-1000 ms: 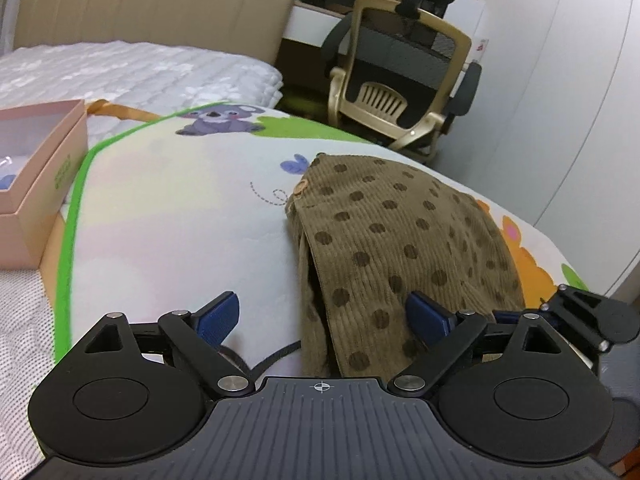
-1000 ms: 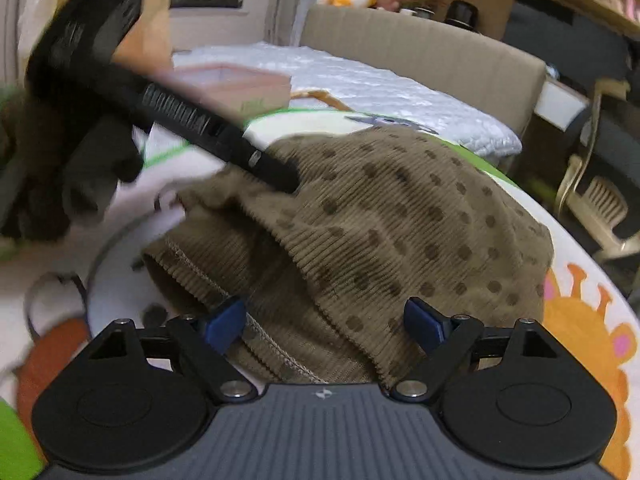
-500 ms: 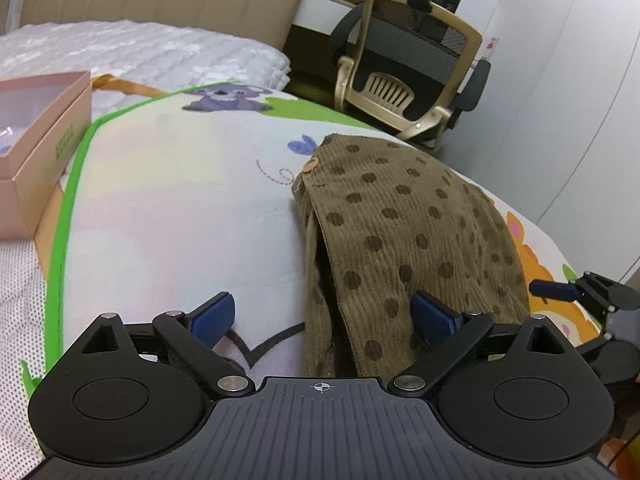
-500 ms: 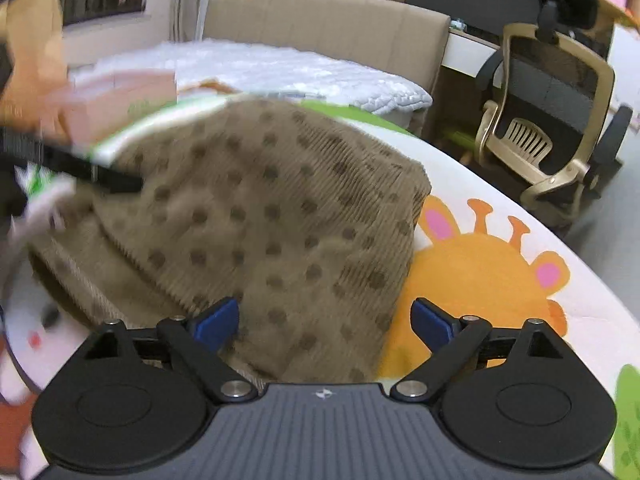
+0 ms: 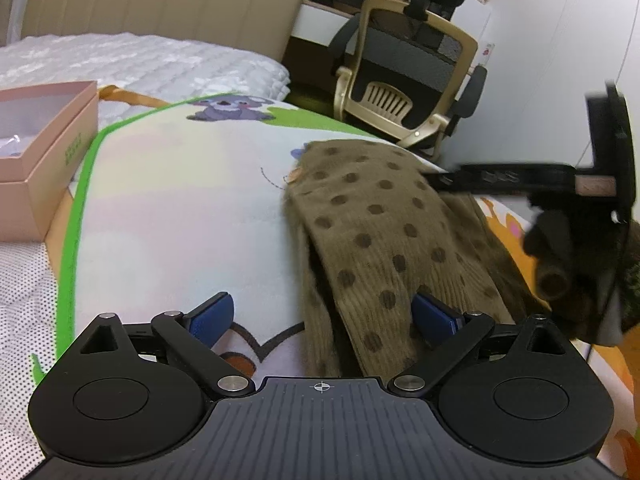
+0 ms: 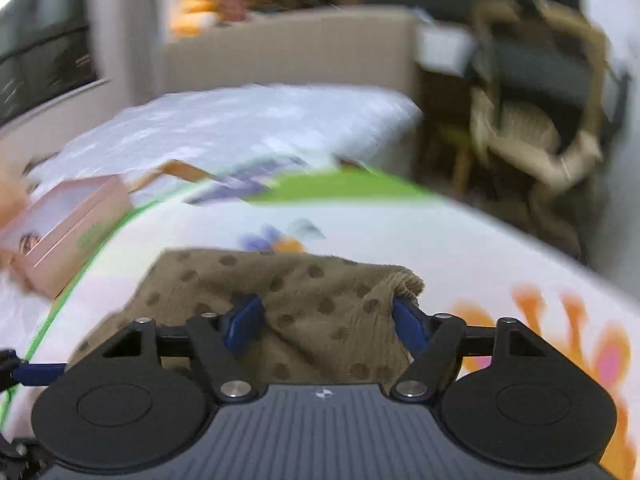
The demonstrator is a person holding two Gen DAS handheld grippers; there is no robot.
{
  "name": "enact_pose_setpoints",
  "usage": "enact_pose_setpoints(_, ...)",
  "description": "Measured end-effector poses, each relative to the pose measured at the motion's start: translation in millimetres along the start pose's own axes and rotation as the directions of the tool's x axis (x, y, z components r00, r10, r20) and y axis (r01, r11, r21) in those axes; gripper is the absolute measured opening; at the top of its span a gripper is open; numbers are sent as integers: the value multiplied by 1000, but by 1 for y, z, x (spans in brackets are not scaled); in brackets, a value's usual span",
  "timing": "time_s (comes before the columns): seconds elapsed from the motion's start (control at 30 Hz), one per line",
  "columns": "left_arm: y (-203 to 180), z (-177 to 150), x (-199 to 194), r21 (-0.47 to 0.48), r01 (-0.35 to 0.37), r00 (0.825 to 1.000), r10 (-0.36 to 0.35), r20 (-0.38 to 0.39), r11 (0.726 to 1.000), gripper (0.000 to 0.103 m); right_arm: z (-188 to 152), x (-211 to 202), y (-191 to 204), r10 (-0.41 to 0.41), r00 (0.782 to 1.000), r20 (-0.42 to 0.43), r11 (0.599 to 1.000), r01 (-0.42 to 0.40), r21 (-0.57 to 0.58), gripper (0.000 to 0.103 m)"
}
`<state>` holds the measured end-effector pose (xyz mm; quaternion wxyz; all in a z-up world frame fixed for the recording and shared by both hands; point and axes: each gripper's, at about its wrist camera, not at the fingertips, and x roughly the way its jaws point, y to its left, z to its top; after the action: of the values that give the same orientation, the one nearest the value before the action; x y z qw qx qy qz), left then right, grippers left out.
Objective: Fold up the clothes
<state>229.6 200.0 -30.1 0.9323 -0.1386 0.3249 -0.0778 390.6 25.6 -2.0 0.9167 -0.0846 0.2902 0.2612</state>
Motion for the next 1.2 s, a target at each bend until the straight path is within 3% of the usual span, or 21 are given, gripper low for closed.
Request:
enact_pose_setpoints(0.17,2,-1,-1,15,-7,1000,7,10,1000,99,7,26,16,-91,994,-52,990,85,-108,75)
enact_pose_setpoints(0.23,3,-1,-1,17,-3,1000,3,15,1000,99,0,33,7,-147,986,-79,985,138,-106,81)
enact_pose_setpoints(0.3,2,-1,-1,32,-10,1000,9,20,999,100,-11,31,-6,-153,981,-117,987,146,-64,81)
enact_pose_setpoints(0.43,2,-1,0,36,-27,999,26,21,999,100,-39,17,-29,-101,980,-171,993,109,38,81)
enact_pose_setpoints(0.6,-2,1,-4,55,-80,996,79,34,995,100,-74,-19,-35,-13,984,-179,986,43,163,82)
enact_pose_setpoints(0.77,4,5,-4,78,-150,988,146,55,986,101,-95,-52,-16,29,985,-170,991,-7,131,82)
enact_pose_setpoints(0.9,10,5,-13,22,-136,990,135,40,990,100,-101,-79,-11,6,994,-108,997,3,82,82)
enact_pose_setpoints(1.03,-4,-4,-28,82,-71,997,68,34,994,100,-114,-91,-11,-46,992,-114,999,49,24,86)
enact_pose_setpoints(1.2,-15,-20,-22,165,-174,984,180,-18,971,100,-128,-100,-26,-32,988,-149,992,49,116,91)
